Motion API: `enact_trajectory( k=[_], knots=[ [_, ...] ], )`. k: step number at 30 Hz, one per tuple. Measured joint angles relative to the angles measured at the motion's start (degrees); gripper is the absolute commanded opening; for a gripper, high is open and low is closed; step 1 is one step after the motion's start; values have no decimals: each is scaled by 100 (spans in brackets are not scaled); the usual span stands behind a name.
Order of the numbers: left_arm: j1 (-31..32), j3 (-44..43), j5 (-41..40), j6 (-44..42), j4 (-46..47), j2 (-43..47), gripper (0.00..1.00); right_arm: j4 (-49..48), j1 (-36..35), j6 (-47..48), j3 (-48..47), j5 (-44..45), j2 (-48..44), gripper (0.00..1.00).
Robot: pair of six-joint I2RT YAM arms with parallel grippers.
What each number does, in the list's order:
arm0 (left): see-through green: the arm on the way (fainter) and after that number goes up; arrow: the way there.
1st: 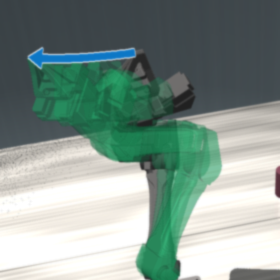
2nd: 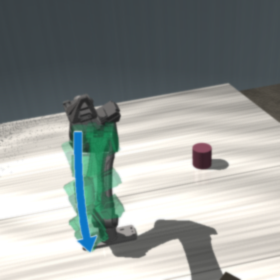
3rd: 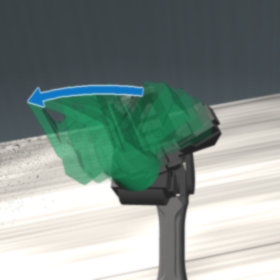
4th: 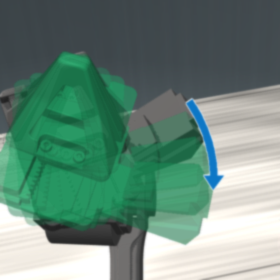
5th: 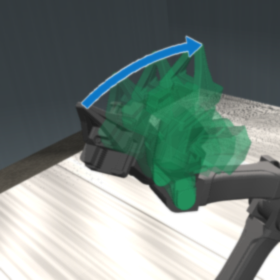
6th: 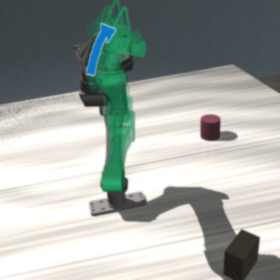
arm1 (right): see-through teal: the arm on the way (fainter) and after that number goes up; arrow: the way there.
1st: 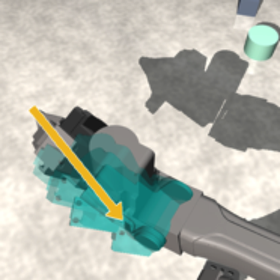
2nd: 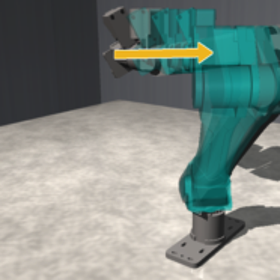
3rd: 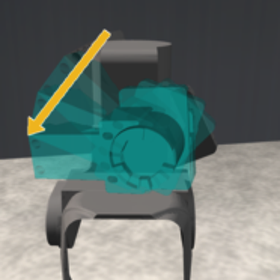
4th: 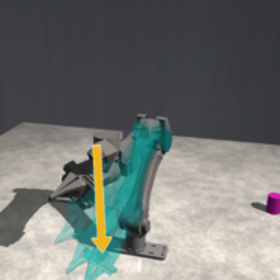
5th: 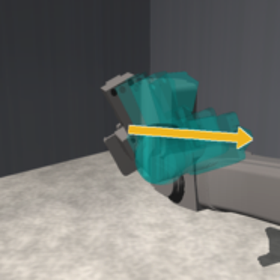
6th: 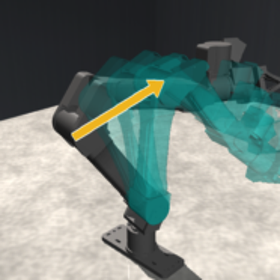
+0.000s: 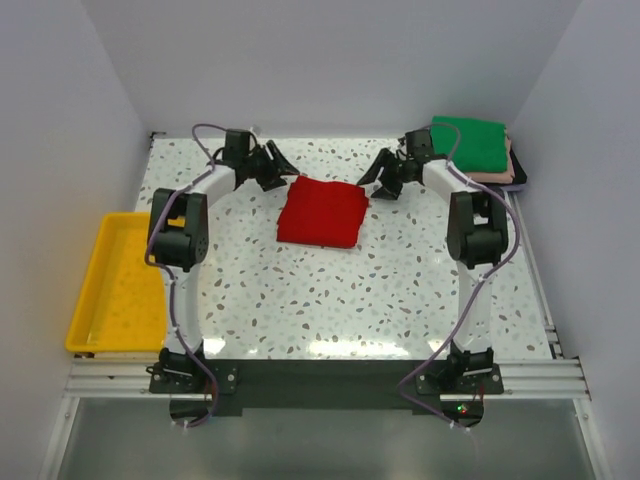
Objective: Fold and stack the t-shirts
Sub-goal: Fold the tshirt
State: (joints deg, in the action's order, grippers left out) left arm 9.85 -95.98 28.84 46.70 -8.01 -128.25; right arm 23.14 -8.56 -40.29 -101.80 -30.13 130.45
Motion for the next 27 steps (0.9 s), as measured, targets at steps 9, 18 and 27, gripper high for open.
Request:
enact_trajectory(
  k=[9,18,27],
  knots=[
    [63,1145,-450,-94,155,1005,35,7,-334,404,846,1056,-1379,53],
    [981,1648,-636,-76,376,1180,23,-142,-1443,632,1591,1375,-1552,44],
    [1198,2127,-656,22,503,1178,22,-619,-1261,581,2822,1239,-1751,41]
  ],
)
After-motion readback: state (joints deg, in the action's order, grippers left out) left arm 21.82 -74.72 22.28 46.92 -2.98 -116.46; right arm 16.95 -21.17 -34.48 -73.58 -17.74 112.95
